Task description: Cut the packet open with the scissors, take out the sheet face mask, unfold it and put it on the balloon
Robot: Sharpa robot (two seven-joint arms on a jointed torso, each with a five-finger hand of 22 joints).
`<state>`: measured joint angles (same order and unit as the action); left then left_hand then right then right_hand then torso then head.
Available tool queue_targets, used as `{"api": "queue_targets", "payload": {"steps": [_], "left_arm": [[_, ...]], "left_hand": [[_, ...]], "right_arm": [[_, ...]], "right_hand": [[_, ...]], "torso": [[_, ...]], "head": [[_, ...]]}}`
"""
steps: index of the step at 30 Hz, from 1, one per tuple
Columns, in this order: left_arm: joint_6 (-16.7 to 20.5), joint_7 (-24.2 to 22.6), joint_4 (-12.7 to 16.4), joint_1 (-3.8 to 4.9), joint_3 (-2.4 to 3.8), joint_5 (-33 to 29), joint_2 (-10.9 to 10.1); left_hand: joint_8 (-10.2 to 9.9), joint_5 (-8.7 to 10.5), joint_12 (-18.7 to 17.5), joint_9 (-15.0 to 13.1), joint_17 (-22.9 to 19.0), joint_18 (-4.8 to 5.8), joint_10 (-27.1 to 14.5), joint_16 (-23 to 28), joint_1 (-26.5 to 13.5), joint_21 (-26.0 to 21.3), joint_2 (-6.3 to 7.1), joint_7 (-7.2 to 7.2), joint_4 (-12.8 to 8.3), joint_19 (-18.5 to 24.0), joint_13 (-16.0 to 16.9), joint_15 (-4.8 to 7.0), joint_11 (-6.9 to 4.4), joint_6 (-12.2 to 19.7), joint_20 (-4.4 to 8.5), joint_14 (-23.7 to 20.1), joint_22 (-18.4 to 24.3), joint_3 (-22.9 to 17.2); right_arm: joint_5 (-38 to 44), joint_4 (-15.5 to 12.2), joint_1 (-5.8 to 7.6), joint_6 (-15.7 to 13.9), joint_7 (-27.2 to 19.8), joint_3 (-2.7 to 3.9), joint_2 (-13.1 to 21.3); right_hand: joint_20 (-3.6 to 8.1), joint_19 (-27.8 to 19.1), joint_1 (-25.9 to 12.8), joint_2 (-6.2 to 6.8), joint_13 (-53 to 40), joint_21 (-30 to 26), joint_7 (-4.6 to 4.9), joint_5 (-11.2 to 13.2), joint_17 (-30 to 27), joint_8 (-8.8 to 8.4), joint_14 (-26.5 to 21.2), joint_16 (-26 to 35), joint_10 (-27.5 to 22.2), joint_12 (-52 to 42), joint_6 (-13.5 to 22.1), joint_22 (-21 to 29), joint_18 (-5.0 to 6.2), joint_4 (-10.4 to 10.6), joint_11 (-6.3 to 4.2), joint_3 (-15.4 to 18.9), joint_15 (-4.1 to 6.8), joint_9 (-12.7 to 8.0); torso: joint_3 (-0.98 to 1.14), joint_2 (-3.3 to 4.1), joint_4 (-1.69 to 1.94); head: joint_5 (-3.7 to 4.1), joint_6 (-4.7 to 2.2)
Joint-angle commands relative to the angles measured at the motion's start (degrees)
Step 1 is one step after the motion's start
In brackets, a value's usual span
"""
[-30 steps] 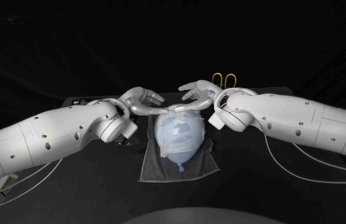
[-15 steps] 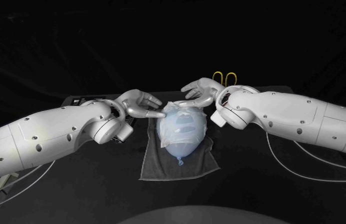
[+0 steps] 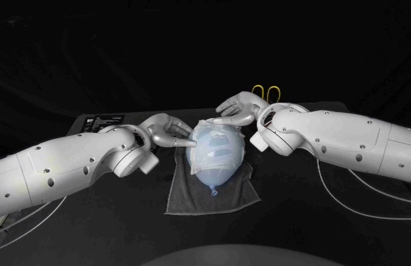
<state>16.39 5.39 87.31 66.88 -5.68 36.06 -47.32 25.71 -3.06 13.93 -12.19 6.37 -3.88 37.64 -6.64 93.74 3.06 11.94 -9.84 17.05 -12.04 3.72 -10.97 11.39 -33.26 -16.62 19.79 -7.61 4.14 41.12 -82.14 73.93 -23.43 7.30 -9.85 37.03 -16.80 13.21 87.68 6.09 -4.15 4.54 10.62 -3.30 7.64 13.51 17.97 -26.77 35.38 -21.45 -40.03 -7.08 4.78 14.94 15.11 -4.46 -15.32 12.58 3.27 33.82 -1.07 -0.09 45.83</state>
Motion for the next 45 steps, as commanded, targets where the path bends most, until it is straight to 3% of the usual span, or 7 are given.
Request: {"api": "queue_targets", "payload": {"steps": [1, 4, 9, 12, 25, 34, 45], "left_arm": [[0.6, -1.6, 0.3, -0.19, -0.01, -0.5, -0.1], [1.2, -3.0, 0.6, -0.27, 0.03, -2.0, -0.4], [2.7, -7.1, 1.6, -0.33, 0.19, -5.9, -1.8], [2.8, -8.8, 2.6, -0.34, 0.32, -7.2, -2.9], [2.2, -11.7, 6.3, -0.35, 0.68, -4.9, -6.7], [1.9, -7.7, 4.0, -0.35, 0.7, -1.2, -3.2], [4.3, -3.2, 0.7, -0.32, 0.72, 0.9, 1.8]], "left_hand": [[-0.1, 0.14, -0.4, 0.1, 0.0, -0.25, 0.1, 0.3, -1.3, -0.1, 1.25, -3.98, 0.1, 0.2, 0.0, -0.41, 0.42, -0.1, -0.04, 0.3, 0.1, 0.9], [-0.2, 0.08, -0.5, 0.2, 0.0, -0.34, 0.1, 0.4, -2.2, -0.1, 2.38, -4.08, 0.1, 0.2, 0.0, -0.48, 0.53, 0.0, -0.07, 0.4, 0.1, 2.6], [-0.6, -0.13, -0.7, 0.5, 0.0, -1.32, 0.4, 0.5, -5.6, 0.0, 4.54, -5.91, 0.2, 0.0, 0.0, -2.71, 2.62, 0.4, -0.09, 1.3, 0.0, 6.0], [-1.5, -0.2, -1.1, 0.9, -0.1, -1.55, 0.0, 0.7, -6.7, 0.1, 5.2, -6.0, 0.3, -0.1, 0.0, -3.46, 3.58, 1.7, -0.27, 1.2, -0.1, 7.9], [-3.8, -0.18, -2.2, 2.1, -1.0, -0.74, -2.0, 2.1, -7.0, 0.1, 5.67, -7.07, 0.3, -0.1, -0.1, -3.99, 4.2, 5.3, -0.28, -1.9, 0.0, 8.7], [-5.1, 0.05, -2.7, 2.7, -1.5, -0.59, -3.0, 2.8, -9.1, 0.2, 5.92, -7.28, 0.3, -0.3, -0.1, -4.28, 4.36, 7.3, -0.21, -3.7, -0.1, 8.9], [-5.7, 0.08, -2.8, 2.9, -1.5, -0.57, -3.2, 2.9, -10.9, 0.3, 5.98, -7.31, 0.3, -0.5, 0.0, -4.28, 4.39, 8.0, -0.21, -3.7, -0.2, 9.0]], "right_arm": [[-0.8, -0.4, -0.12, -0.6, -0.8, -0.09, 0.2], [-0.9, -0.7, -0.12, -0.6, -0.9, -0.09, 0.5], [-1.5, -1.2, -0.12, -1.3, -1.5, -0.1, 1.0], [-2.4, -1.5, -0.12, -2.1, -2.4, -0.1, 1.2], [-7.8, -0.8, -0.1, -3.9, -9.7, -0.07, 1.4], [-7.4, 1.6, 0.03, -0.9, -8.0, -0.03, -0.8], [-4.5, 4.6, 0.26, 2.9, -6.4, -0.01, -3.5]], "right_hand": [[0.01, 0.3, -0.7, 0.2, 0.1, 0.3, 6.53, 0.4, 0.0, 0.27, 0.5, -0.4, 0.6, -0.3, -0.6, -0.1, 0.14, -0.3, 0.08, -0.1, 0.03, 0.1], [0.01, 0.4, -0.8, 0.12, 0.1, 0.4, 6.52, 0.4, 0.1, 0.4, 0.8, -0.7, 0.9, -0.4, -0.9, -0.2, 0.19, -0.5, 0.05, -0.1, 0.06, 0.1], [0.01, 0.6, -1.0, 0.03, 0.1, 0.5, 6.52, 0.4, 0.1, 0.49, 1.0, -1.0, 1.1, -0.5, -1.0, -0.2, 0.24, -0.6, 0.02, -0.1, 0.11, 0.2], [0.01, 0.7, -1.9, -0.04, 0.2, 0.6, 6.52, 0.4, 0.1, 0.58, 1.5, -1.4, 1.4, -0.6, -1.2, -0.3, 0.32, -0.5, -0.02, 0.2, 0.18, 0.1], [-0.01, 0.4, -5.6, 0.25, 0.4, 0.7, 6.49, 0.4, -0.3, 0.57, 2.3, -1.8, 2.0, -0.7, -1.5, -0.3, 0.44, 0.2, -0.1, 2.9, 0.32, -0.1], [-0.02, 0.2, -6.0, 0.14, 0.5, 0.7, 6.53, 0.4, -0.8, 0.11, 1.2, -0.8, 1.3, -0.3, -0.7, -0.2, 0.34, 0.3, 0.04, 4.0, 0.16, -0.4], [-0.04, -1.2, -6.3, 1.24, 0.5, 0.3, 6.64, 0.4, -1.7, -2.15, -1.5, 1.0, -1.0, 0.7, 4.6, 0.3, -0.1, 1.5, 0.36, 8.0, -0.27, -2.0]], "torso": [[0.02, -0.02, 0.08], [-0.02, -0.03, 0.1], [-0.06, 0.02, 0.06], [-0.06, 0.04, 0.11], [-0.09, -0.02, 0.15], [-0.07, 0.08, 0.07], [-0.01, 0.15, 0.08]], "head": [[0.06, -0.14], [0.16, -0.25], [0.25, -0.56], [0.31, -0.76], [0.36, -1.67], [0.21, -1.82], [0.3, -1.56]]}}
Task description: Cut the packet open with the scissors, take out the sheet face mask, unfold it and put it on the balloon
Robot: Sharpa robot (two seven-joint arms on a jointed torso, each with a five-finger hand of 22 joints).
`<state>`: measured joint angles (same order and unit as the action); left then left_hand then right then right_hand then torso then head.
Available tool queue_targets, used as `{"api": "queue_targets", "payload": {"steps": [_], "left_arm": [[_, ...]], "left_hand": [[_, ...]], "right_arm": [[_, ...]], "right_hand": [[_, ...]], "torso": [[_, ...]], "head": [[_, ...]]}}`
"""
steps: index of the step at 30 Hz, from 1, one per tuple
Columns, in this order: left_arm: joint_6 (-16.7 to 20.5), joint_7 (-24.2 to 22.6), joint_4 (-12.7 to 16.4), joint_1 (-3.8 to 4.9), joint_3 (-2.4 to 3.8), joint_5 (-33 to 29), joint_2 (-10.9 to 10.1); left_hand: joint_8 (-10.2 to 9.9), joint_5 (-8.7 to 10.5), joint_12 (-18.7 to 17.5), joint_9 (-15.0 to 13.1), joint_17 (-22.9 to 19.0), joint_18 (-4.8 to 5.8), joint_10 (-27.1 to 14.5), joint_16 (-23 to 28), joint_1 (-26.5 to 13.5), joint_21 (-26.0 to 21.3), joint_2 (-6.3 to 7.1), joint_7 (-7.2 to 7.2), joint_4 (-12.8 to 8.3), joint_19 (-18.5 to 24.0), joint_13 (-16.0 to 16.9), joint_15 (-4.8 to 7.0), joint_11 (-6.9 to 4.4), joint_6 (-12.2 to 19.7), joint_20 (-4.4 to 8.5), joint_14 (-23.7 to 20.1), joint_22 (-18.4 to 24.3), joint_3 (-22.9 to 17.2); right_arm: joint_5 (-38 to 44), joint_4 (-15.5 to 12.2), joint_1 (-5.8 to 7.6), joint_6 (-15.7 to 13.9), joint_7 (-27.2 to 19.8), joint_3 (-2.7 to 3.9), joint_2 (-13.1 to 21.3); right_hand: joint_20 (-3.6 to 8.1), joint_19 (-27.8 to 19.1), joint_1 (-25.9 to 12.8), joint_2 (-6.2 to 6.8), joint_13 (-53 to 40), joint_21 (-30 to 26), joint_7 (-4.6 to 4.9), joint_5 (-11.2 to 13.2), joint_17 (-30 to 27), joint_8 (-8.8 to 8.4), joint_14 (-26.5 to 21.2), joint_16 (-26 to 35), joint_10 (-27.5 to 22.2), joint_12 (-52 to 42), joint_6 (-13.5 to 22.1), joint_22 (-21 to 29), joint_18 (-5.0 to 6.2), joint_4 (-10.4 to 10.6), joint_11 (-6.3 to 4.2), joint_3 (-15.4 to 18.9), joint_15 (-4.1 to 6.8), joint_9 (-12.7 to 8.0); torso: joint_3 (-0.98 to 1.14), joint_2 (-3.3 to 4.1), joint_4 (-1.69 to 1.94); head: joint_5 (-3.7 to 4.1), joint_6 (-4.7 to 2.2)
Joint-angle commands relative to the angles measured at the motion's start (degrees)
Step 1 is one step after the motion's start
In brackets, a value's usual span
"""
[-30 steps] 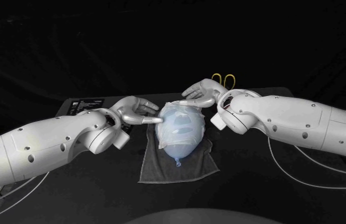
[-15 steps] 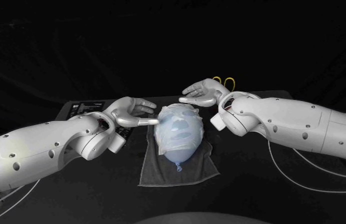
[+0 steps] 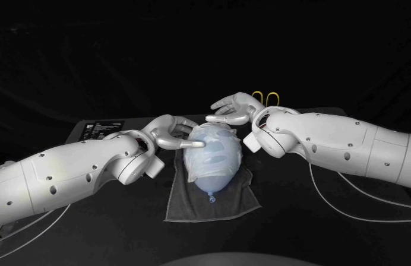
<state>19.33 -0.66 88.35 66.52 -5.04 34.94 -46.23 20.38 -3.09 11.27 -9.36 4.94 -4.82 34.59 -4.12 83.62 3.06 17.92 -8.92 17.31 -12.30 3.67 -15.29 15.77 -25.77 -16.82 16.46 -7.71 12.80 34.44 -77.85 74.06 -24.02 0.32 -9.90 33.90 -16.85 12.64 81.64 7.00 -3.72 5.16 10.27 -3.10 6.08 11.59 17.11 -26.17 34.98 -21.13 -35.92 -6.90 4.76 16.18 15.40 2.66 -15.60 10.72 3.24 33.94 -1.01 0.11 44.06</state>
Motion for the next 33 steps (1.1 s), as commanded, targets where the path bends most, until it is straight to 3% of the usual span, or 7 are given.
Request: {"api": "queue_targets", "payload": {"steps": [1, 19, 26, 33], "left_arm": [[1.3, 3.1, -0.4, 0.05, 0.08, 2.1, 1.0], [-1.9, 6.6, 0.3, 0.06, 0.09, 5.8, 1.6], [-2.1, 7.0, 1.0, 0.06, 0.08, 6.7, 1.7], [-2.3, 6.9, 1.8, 0.06, 0.08, 7.5, 1.7]], "left_hand": [[-0.4, 0.11, -0.2, 0.1, -0.1, 0.38, -0.2, 0.4, -0.9, 0.3, 0.0, -8.23, 0.0, -0.3, 0.1, 0.03, 0.02, 0.6, -0.02, -0.4, -0.1, 0.4], [-0.9, 0.09, -0.7, 0.3, -0.5, 0.38, -1.7, 1.0, -0.4, 0.2, 0.02, -8.2, 0.0, -0.2, 0.0, -0.23, 0.25, 1.6, 0.03, -1.8, 0.0, 0.3], [-0.6, 0.09, -0.6, 0.2, -0.5, 0.34, -1.5, 1.0, 0.2, 0.2, 0.0, -8.19, 0.0, -0.2, 0.1, -0.22, 0.18, 1.4, 0.05, -1.9, 0.0, 0.3], [-0.4, 0.07, -0.5, 0.1, -0.5, 0.28, -1.4, 1.1, 0.9, 0.2, -0.03, -8.15, 0.0, -0.2, 0.1, -0.01, -0.01, 1.1, 0.07, -1.9, 0.0, 0.3]], "right_arm": [[2.5, 0.4, 0.16, 3.8, 0.7, 0.05, -0.4], [5.4, 0.2, 0.36, 6.3, 2.1, 0.05, 0.0], [7.2, 1.0, 0.38, 6.2, 4.2, 0.05, -0.4], [9.6, 1.5, 0.39, 6.3, 6.2, 0.04, -0.8]], "right_hand": [[0.02, -0.7, -0.3, 0.43, 0.0, -0.3, 7.01, 0.2, -0.2, -0.28, -0.8, 0.5, -0.7, 0.4, 0.6, 0.2, -0.1, 0.3, 0.09, 1.4, -0.02, -0.2], [0.02, -0.9, 0.1, 1.85, 0.0, -0.2, 7.02, 0.1, -0.5, -0.74, -1.9, 0.8, -1.6, 0.6, 2.7, 0.2, -0.23, 0.7, 0.19, 5.7, -0.15, -0.7], [0.03, -0.9, 2.6, 0.15, -0.1, -0.1, 7.01, 0.1, -0.4, -0.36, -1.7, 0.0, -1.6, 0.3, 2.4, 0.1, -0.25, 0.3, 0.18, 3.5, -0.14, -0.5], [0.03, -0.8, 4.7, -0.02, -0.1, 0.1, 7.0, 0.2, -0.4, 0.0, -1.5, -0.5, -1.4, 0.0, 2.1, 0.0, -0.2, -0.1, 0.15, 1.8, -0.09, -0.4]], "torso": [[0.02, 0.05, 0.01], [0.01, -0.13, 0.0], [0.01, -0.09, 0.04], [0.02, -0.13, 0.01]], "head": [[0.09, 0.26], [0.04, 0.62], [0.19, 0.77], [0.29, 1.09]]}}
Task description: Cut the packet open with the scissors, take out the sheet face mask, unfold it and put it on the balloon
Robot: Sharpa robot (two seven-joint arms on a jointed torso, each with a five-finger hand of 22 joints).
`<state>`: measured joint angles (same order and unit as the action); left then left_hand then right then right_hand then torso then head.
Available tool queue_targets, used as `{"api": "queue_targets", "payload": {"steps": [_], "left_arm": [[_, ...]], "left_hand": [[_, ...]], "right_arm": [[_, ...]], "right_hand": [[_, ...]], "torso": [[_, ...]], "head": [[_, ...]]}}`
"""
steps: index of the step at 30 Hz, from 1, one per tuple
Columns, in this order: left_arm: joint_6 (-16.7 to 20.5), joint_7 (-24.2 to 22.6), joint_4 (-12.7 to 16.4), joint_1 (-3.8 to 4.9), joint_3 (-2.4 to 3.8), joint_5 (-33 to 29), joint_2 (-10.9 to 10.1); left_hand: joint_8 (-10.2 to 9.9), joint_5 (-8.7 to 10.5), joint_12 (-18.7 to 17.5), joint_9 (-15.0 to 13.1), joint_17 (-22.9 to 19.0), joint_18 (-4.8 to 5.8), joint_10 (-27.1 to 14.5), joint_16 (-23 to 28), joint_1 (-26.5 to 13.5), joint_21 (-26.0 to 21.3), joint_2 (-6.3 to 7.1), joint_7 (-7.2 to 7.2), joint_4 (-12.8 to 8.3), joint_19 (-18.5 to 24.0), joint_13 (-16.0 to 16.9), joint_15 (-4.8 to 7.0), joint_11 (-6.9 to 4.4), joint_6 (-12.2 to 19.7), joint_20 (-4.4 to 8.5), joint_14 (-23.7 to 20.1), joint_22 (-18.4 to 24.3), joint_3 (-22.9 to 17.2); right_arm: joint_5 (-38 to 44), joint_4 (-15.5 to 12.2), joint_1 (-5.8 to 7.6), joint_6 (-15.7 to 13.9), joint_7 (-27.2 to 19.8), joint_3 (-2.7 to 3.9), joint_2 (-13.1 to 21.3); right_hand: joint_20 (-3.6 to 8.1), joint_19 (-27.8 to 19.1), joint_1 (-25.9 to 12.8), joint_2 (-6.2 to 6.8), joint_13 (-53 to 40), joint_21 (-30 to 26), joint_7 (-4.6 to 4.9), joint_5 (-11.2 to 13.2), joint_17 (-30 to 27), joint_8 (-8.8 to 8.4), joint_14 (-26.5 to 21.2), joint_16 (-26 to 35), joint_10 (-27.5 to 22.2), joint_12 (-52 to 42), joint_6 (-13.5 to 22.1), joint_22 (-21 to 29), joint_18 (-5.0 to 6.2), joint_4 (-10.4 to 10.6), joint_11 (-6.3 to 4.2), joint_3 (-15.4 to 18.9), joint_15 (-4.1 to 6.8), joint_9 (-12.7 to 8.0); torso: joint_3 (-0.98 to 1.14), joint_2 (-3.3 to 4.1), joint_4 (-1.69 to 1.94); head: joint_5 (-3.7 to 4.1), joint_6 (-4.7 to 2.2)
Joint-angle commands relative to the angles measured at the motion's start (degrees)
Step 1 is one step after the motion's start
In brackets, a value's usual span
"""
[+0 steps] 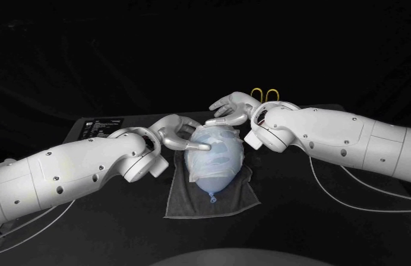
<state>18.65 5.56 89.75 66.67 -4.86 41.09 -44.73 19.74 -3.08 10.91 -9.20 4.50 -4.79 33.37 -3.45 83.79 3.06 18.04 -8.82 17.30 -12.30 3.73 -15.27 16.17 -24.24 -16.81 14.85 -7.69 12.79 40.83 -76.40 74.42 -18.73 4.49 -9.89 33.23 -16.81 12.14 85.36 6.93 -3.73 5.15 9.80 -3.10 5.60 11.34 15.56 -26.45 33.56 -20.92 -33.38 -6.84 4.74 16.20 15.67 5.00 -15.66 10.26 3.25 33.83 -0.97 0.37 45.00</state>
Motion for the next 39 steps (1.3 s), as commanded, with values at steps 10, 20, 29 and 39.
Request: {"api": "queue_targets", "payload": {"steps": [10, 20, 29, 39], "left_arm": [[-1.3, 0.7, 0.9, -0.1, -0.11, 2.2, 0.3], [-1.2, 1.2, 0.8, -0.1, -0.11, 2.5, 0.3], [-1.7, 1.6, 0.8, -0.1, -0.12, 2.6, 0.2], [-2.1, 1.5, 0.7, -0.1, -0.13, 2.5, 0.4]], "left_hand": [[0.6, 0.07, 0.0, -0.2, 0.0, 0.17, 0.0, 0.3, 1.3, 0.2, -0.18, -8.23, 0.0, -0.2, 0.2, 0.15, -0.52, -0.8, 0.09, -0.1, 0.0, 0.3], [1.0, 0.06, 0.2, -0.4, 0.1, 0.03, 0.2, 0.3, 2.0, 0.2, -0.21, -8.2, 0.0, -0.2, 0.2, 0.33, -0.63, -1.2, 0.11, 0.2, 0.0, 0.2], [1.2, 0.06, 0.3, -0.5, 0.1, -0.01, 0.3, 0.2, 2.1, 0.2, -0.22, -8.2, 0.0, -0.2, 0.2, 0.37, -0.65, -1.3, 0.11, 0.3, 0.0, 0.2], [1.3, 0.06, 0.4, -0.5, 0.2, -0.07, 0.3, 0.2, 2.2, 0.2, -0.23, -8.19, 0.0, -0.2, 0.3, 0.43, -0.69, -1.5, 0.11, 0.5, 0.0, 0.2]], "right_arm": [[6.7, 0.3, 0.04, 0.2, 4.7, 0.01, -0.4], [12.2, -0.3, 0.04, -0.7, 5.8, -0.01, 0.4], [17.0, -0.4, 0.04, -7.4, 5.4, -0.02, 1.3], [9.1, -2.5, 0.19, -9.5, -4.3, 0.23, 4.0]], "right_hand": [[0.0, 0.1, 4.2, -0.15, -0.1, 0.4, 7.47, 0.2, 0.2, 0.96, 0.9, -1.6, 0.5, -0.7, -1.3, -0.2, -0.06, -1.5, -0.2, -3.6, 0.09, 0.4], [0.01, 0.4, 7.2, 0.11, -0.1, 0.6, 7.45, 0.3, 0.2, 1.92, 1.7, -2.4, 1.2, -1.2, -2.5, -0.4, 0.09, -4.6, -0.32, -5.9, 0.24, 0.9], [0.08, 4.6, 8.6, -0.92, -0.1, 2.7, 7.14, 0.2, 0.7, 5.7, 8.7, -6.2, 5.9, -3.1, -7.9, -2.1, 1.25, -9.5, -1.15, -11.5, 1.41, 2.4], [0.24, 20.9, -3.7, -1.15, 0.0, 9.7, 3.17, 0.3, 0.5, 5.97, 28.0, -7.1, 21.8, 0.0, -17.1, -6.8, 5.7, -6.1, -5.81, -27.9, 6.43, 0.8]], "torso": [[0.02, -0.01, -0.02], [0.02, 0.0, -0.03], [0.04, 0.0, -0.02], [0.0, -0.02, -0.06]], "head": [[0.17, 0.48], [0.26, 1.08], [0.34, 1.11], [0.31, 0.42]]}}
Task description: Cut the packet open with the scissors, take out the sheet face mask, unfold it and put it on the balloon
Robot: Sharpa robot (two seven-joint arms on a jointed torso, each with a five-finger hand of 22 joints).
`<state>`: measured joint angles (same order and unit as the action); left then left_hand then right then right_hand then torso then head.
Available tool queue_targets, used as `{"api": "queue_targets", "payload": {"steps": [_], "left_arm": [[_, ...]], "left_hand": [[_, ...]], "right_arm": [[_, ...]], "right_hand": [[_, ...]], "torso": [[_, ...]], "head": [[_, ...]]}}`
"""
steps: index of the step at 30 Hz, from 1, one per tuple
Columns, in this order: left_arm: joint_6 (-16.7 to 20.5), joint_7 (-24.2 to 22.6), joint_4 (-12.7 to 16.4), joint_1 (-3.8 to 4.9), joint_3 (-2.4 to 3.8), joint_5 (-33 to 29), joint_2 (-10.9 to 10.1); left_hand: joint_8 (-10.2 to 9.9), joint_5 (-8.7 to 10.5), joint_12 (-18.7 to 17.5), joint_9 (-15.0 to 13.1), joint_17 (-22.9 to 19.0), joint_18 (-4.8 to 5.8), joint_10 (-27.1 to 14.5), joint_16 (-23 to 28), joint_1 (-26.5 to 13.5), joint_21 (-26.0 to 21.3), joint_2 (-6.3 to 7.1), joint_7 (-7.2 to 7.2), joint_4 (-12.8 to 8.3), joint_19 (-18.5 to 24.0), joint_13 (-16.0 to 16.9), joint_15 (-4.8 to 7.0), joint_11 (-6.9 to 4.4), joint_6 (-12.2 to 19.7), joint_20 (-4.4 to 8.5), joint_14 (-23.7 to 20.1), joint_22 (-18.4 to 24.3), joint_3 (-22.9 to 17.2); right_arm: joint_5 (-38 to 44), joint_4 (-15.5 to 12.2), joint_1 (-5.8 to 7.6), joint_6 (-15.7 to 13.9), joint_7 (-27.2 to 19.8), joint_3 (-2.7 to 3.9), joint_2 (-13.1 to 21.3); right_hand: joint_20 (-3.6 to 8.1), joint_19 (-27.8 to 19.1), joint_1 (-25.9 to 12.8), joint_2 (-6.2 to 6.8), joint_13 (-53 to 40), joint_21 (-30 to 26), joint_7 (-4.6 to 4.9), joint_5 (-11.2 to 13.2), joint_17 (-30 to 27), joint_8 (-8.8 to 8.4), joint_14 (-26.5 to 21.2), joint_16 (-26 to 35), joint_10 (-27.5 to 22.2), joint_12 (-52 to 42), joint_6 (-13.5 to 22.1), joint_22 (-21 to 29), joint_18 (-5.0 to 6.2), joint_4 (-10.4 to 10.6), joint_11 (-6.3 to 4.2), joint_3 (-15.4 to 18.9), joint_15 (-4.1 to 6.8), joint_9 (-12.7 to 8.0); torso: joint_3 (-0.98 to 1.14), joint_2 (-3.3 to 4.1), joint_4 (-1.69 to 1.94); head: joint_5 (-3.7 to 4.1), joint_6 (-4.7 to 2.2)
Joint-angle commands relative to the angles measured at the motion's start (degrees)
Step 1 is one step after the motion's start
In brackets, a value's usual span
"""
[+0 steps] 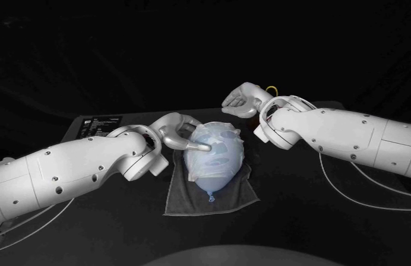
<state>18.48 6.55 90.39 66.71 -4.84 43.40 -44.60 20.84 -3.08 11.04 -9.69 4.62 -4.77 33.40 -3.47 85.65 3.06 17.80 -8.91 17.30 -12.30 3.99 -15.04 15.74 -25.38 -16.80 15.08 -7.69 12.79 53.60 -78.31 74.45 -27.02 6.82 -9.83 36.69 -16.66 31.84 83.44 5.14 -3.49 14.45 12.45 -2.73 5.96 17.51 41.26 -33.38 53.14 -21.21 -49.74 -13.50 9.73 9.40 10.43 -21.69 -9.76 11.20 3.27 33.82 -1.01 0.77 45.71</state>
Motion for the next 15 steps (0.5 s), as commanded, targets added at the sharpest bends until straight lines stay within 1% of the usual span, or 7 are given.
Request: {"api": "queue_targets", "payload": {"steps": [1, 4, 6, 8, 10, 11, 15], "left_arm": [[-1.9, 0.5, 0.0, -0.14, -0.15, 0.1, 0.3], [-1.9, 0.4, -0.2, -0.15, -0.15, 0.0, 0.4], [-1.9, 0.3, -0.3, -0.15, -0.16, 0.0, 0.5], [-1.9, 0.3, -0.3, -0.15, -0.16, -0.1, 0.5], [-2.0, 0.3, -0.3, -0.15, -0.16, -0.1, 0.6], [-2.0, 0.2, -0.3, -0.15, -0.16, -0.1, 0.6], [-2.0, 0.2, -0.5, -0.15, -0.16, -0.2, 0.8]], "left_hand": [[0.2, 0.06, 0.3, -0.1, 0.1, -0.09, 0.3, 0.2, 0.4, 0.2, 0.0, -8.1, 0.0, -0.2, 0.0, 0.2, -0.27, -0.3, 0.11, 0.3, 0.0, 0.2], [0.2, 0.06, 0.3, -0.1, 0.1, -0.09, 0.3, 0.2, 0.4, 0.2, 0.0, -8.1, 0.0, -0.2, 0.0, 0.2, -0.27, -0.3, 0.11, 0.3, 0.0, 0.2], [0.3, 0.06, 0.3, -0.1, 0.1, -0.13, 0.4, 0.2, 0.4, 0.2, 0.0, -8.09, 0.0, -0.2, 0.0, 0.25, -0.31, -0.5, 0.11, 0.4, 0.0, 0.2], [0.3, 0.06, 0.3, -0.1, 0.1, -0.13, 0.4, 0.2, 0.4, 0.2, 0.0, -8.09, 0.0, -0.2, 0.0, 0.25, -0.31, -0.5, 0.11, 0.4, 0.0, 0.2], [0.4, 0.06, 0.4, -0.1, 0.1, -0.15, 0.4, 0.2, 0.4, 0.2, -0.01, -8.08, 0.0, -0.2, 0.0, 0.27, -0.32, -0.5, 0.11, 0.4, 0.0, 0.2], [0.4, 0.06, 0.4, -0.1, 0.1, -0.15, 0.4, 0.2, 0.4, 0.2, -0.01, -8.08, 0.0, -0.2, 0.0, 0.27, -0.32, -0.5, 0.11, 0.4, 0.0, 0.2], [0.4, 0.06, 0.4, -0.1, 0.1, -0.15, 0.4, 0.2, 0.4, 0.2, -0.01, -8.08, 0.0, -0.2, 0.0, 0.27, -0.32, -0.5, 0.11, 0.4, 0.0, 0.2]], "right_arm": [[-4.2, -0.7, 0.3, -0.2, -7.5, 0.24, 0.7], [-5.4, -0.7, 1.22, 4.5, -9.9, 0.44, 1.3], [-5.4, -0.4, 1.86, 8.0, -10.7, 0.51, 1.3], [-5.0, 0.1, 2.59, 12.0, -11.0, 0.55, 1.2], [-4.7, 0.6, 3.39, 16.3, -10.7, 0.58, 1.0], [-4.5, 0.9, 3.87, 19.0, -10.5, 0.59, 0.8], [-5.7, 2.0, 5.09, 28.7, -8.6, 0.61, -0.1]], "right_hand": [[0.23, 1.8, -2.8, 1.37, -0.2, 0.5, 0.2, -0.2, 0.4, -0.25, 4.4, -0.6, 4.0, 0.3, -1.3, -0.1, 0.87, 1.0, -1.18, -1.6, 1.07, -0.2], [1.79, 6.6, -5.2, 3.49, -0.8, 2.3, -0.98, -0.2, 2.2, -0.65, 13.5, -3.7, 10.6, -0.3, -2.4, -0.5, 1.16, 1.5, -3.14, -1.7, 3.58, -0.3], [3.97, 12.7, -5.4, 4.07, -1.9, 4.9, -2.25, -0.2, 4.0, -0.83, 20.2, -6.5, 15.6, -1.7, -3.3, -1.3, 1.1, 1.0, -4.71, -1.9, 5.91, -0.3], [8.0, 23.4, -6.3, 4.91, -5.0, 10.2, -3.98, -0.3, 7.5, -0.76, 29.6, -12.5, 22.5, -5.8, -5.0, -3.4, 1.01, 0.5, -6.85, -0.7, 8.91, -0.2], [9.38, 28.0, -7.1, 5.33, -7.8, 12.6, -5.26, -0.5, 10.1, -0.89, 34.0, -16.9, 24.7, -9.2, -5.7, -4.4, 0.91, 0.3, -7.83, 0.6, 10.27, -0.3], [10.44, 31.8, -7.9, 5.43, -21.4, 14.8, -5.4, -0.5, 20.5, -1.4, 39.0, -25.7, 27.7, -21.2, -5.8, -5.4, 0.9, 0.2, -8.77, 2.2, 11.07, -0.4], [12.27, 37.3, -8.3, 3.7, -64.0, 19.8, -5.84, 0.1, 60.0, -2.27, 46.2, -48.3, 32.4, -54.0, -6.6, -8.5, 0.74, -0.2, -8.18, 4.1, 11.79, -0.5]], "torso": [[-0.02, -0.01, -0.02], [0.0, 0.03, 0.04], [0.0, 0.02, 0.05], [-0.04, 0.01, 0.08], [-0.06, -0.01, 0.08], [-0.08, -0.02, 0.1], [-0.13, 0.0, 0.15]], "head": [[-0.13, -0.35], [-0.08, -0.7], [-0.02, -0.8], [0.0, -0.97], [0.0, -1.09], [0.02, -1.16], [0.05, -1.53]]}}
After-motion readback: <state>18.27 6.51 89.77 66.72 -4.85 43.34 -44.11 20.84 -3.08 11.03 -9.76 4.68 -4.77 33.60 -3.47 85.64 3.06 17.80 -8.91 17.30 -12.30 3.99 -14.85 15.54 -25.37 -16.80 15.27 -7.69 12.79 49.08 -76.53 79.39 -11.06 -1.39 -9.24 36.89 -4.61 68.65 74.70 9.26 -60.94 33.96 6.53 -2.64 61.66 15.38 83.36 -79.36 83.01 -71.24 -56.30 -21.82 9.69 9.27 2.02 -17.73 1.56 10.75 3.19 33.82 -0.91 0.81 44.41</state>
